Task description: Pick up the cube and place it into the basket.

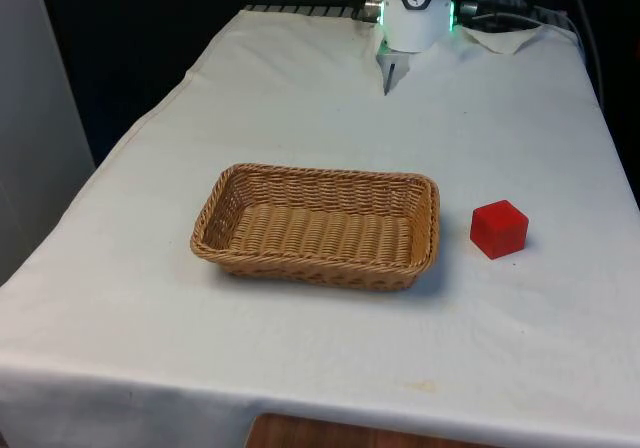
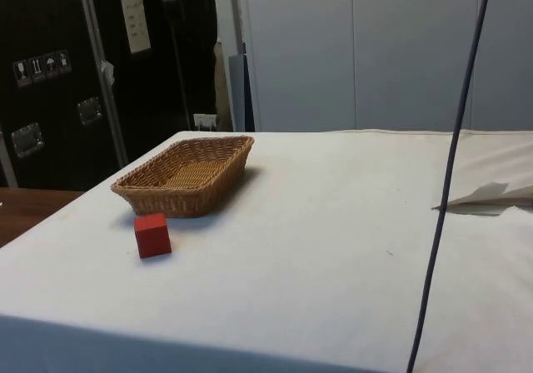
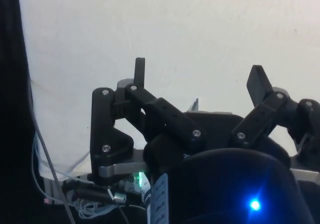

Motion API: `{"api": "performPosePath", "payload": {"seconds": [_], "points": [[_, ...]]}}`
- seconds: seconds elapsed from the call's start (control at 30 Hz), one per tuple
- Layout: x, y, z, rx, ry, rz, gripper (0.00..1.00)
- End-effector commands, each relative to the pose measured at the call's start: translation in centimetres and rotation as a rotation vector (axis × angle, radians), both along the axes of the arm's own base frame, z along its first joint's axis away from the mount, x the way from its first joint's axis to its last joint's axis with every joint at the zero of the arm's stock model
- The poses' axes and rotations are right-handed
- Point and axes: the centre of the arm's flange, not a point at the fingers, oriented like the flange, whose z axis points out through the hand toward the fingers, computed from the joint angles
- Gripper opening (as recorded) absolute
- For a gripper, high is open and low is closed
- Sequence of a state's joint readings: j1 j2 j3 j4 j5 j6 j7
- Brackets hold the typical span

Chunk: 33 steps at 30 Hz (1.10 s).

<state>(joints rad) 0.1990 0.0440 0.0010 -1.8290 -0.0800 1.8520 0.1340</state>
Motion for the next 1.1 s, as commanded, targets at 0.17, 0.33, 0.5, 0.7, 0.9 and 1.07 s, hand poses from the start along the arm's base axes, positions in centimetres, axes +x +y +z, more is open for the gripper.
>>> {"api": "performPosePath", "payload": {"seconds": [0.17,0.33,0.5,0.7,0.9,1.07], "points": [[0.0,2.1,-0.1,-0.023,-0.003,0.017,1.0],[0.1,3.3,-0.1,-0.026,-0.009,0.037,1.0],[0.3,4.3,-0.4,-0.028,-0.012,0.051,1.0],[1.1,5.7,-0.5,-0.031,-0.015,0.075,1.0],[1.3,6.4,-0.7,-0.026,-0.016,0.115,1.0],[1.3,6.7,-0.8,-0.024,-0.013,0.164,1.0]]}}
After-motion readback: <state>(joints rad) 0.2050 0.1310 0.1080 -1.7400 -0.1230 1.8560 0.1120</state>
